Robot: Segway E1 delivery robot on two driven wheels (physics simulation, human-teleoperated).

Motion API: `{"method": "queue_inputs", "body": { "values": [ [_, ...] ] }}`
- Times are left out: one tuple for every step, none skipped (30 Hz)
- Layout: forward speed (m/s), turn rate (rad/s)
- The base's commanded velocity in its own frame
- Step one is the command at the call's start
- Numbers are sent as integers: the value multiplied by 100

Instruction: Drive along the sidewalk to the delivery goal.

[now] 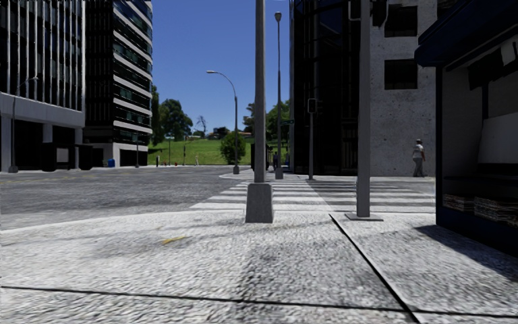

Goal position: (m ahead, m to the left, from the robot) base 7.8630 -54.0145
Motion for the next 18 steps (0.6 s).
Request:
{"method": "queue_inputs", "body": {
  "values": [
    [198, -94],
    [198, -92],
    [198, 0],
    [198, 0],
    [198, 0],
    [198, 0],
    [198, 0],
    [198, 0],
    [198, 0],
    [198, 0],
    [198, 0],
    [198, 0],
    [198, 0],
    [198, 0],
    [198, 0],
    [198, 0],
    [198, 0],
    [198, 0]
  ]
}}
